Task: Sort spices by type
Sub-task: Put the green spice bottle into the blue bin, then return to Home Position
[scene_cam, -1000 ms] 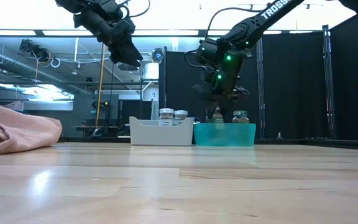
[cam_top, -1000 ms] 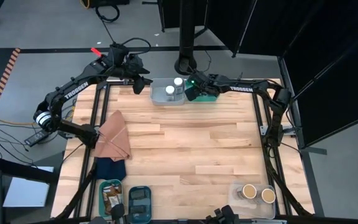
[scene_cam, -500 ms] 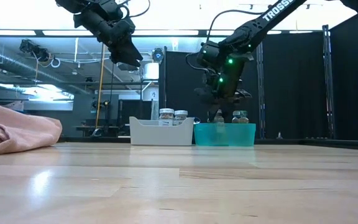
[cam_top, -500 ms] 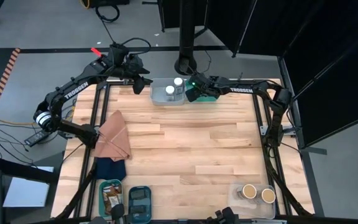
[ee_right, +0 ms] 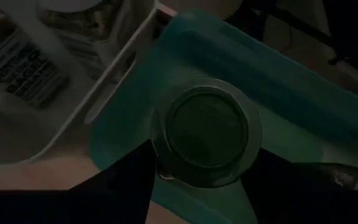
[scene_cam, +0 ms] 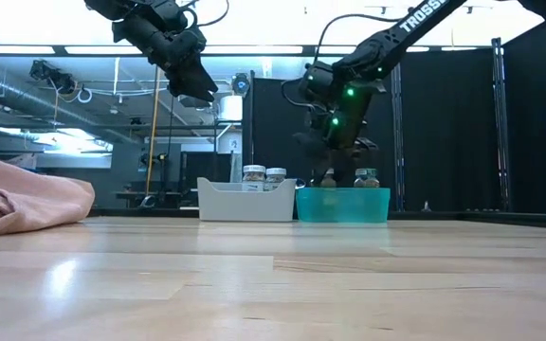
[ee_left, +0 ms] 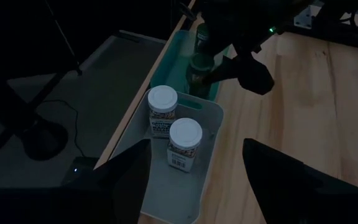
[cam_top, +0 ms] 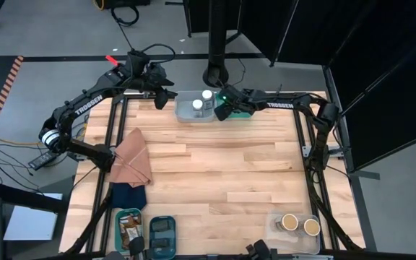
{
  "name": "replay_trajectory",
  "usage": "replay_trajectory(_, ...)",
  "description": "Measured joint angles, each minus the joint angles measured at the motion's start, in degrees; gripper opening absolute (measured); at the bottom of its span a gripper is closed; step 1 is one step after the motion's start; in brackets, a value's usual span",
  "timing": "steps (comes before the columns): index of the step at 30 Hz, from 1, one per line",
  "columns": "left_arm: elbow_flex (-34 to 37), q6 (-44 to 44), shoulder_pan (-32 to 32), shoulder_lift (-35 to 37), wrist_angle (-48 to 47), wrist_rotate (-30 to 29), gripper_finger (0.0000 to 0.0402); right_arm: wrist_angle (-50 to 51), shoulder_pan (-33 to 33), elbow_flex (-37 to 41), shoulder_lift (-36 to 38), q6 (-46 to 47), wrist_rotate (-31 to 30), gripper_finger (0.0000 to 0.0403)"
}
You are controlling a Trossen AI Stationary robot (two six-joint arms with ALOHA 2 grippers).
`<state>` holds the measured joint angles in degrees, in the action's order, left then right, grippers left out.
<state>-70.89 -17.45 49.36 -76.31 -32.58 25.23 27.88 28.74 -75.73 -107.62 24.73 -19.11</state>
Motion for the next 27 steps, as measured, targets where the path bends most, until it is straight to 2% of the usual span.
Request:
replay_trajectory(9,0.00,0.00,0.00,0.00,0.00,0.00,0.0257,2.86,-0.33,-4.96,0.01,-3.86,-0.03,0.0253)
replay_trajectory(20,0.00,0.80,0.00,0.00,0.37,-0.55,0.0257,18.76,-0.61,-21.30,1.20,-16.59,0.18,0.0257)
replay_trajectory(24,0.00,3.58,0.00,0.00,0.50,-0.65,0.0257,23.41,-2.08,-26.93,5.25,-23.16,4.83,0.0255)
replay_trajectory(27,0.00,4.75,0.00,0.00,0.75,-0.74,0.0257,24.53,-3.56,-27.54,11.20,-28.53,9.62,0.0255)
